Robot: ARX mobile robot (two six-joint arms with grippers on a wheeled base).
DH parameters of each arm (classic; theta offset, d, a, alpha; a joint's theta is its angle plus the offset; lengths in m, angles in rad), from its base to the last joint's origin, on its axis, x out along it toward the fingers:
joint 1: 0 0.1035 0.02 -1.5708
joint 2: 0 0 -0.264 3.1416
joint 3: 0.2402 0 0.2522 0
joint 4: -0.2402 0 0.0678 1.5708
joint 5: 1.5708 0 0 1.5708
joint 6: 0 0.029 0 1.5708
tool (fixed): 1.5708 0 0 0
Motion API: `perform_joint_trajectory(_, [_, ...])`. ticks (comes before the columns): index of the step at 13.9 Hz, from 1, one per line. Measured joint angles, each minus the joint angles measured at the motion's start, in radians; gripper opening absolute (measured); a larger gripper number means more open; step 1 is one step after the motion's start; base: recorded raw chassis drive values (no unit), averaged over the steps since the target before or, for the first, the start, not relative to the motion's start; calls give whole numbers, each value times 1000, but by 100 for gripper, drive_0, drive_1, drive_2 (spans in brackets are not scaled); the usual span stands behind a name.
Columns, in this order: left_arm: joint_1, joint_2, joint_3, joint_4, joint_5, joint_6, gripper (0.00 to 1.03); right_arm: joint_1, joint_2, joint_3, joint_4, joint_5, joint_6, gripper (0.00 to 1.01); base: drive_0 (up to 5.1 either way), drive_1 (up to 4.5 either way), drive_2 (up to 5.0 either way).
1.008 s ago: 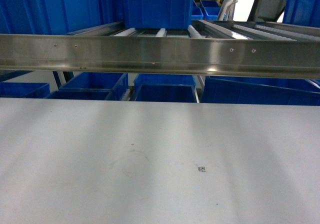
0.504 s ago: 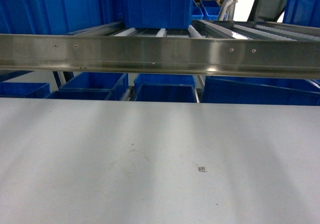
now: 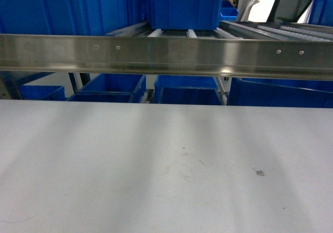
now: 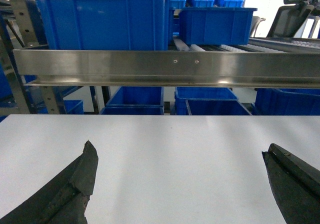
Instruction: Place green bowl on second shelf with right arm
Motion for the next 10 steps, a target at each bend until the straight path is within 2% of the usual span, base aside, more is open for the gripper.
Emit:
perform_joint_trajectory(3, [0,0,0,1,0,0,98,0,-2,0,0,-1,0,2,-491,249,249])
perform_joint_trajectory(10, [0,0,0,-3,-1,0,98,0,-1,0,2,-1,0,2,-488,121,348])
